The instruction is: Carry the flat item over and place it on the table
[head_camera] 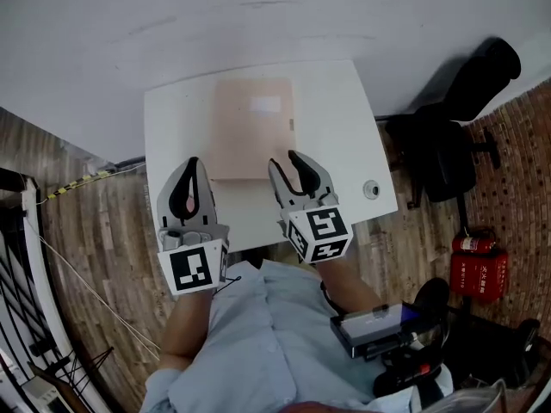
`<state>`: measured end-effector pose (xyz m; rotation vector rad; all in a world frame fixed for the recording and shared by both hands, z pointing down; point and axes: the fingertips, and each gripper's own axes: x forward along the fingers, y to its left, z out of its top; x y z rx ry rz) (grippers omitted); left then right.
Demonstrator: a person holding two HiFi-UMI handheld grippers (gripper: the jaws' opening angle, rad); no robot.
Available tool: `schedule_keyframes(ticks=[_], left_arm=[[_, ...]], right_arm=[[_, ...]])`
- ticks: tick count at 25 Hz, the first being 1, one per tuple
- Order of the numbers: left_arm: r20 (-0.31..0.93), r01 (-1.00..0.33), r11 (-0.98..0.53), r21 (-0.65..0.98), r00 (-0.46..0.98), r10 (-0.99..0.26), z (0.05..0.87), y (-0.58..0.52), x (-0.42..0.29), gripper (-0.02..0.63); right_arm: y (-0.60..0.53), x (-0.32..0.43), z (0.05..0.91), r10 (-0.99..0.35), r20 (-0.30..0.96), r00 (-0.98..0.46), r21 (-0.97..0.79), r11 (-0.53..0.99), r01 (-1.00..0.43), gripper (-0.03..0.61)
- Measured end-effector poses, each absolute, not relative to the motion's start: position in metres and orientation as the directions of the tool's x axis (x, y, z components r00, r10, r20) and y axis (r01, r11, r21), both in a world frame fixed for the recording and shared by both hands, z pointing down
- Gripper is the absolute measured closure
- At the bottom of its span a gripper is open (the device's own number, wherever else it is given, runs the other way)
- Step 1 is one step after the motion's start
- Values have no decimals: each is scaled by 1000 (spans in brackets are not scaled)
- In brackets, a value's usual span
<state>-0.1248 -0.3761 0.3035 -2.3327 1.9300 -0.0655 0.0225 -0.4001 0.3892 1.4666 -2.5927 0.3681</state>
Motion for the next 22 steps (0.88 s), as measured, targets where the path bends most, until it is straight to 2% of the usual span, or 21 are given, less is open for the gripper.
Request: schedule_keyframes(ticks=[6,9,10,22], left_arm=[[-96,-971,-205,-121,217,-971,283,-348,-131,604],[-106,-968,-221,-118,234,-967,279,-337,-130,604],[-110,-966,-227,-121,240,-965,277,-333,-128,604],[-141,-954,-265,-141,284,-948,268,-313,-116,604]], right_arm=[[-369,26,359,-888,139,-439,-72,433,-899,488],[-357,30,345,-909,92,-407,-36,405,-914,565],[-354,31,342,-912,80,-403,-29,402,-915,572],[-331,34,324,-928,32,-370,45,372,-927,572]])
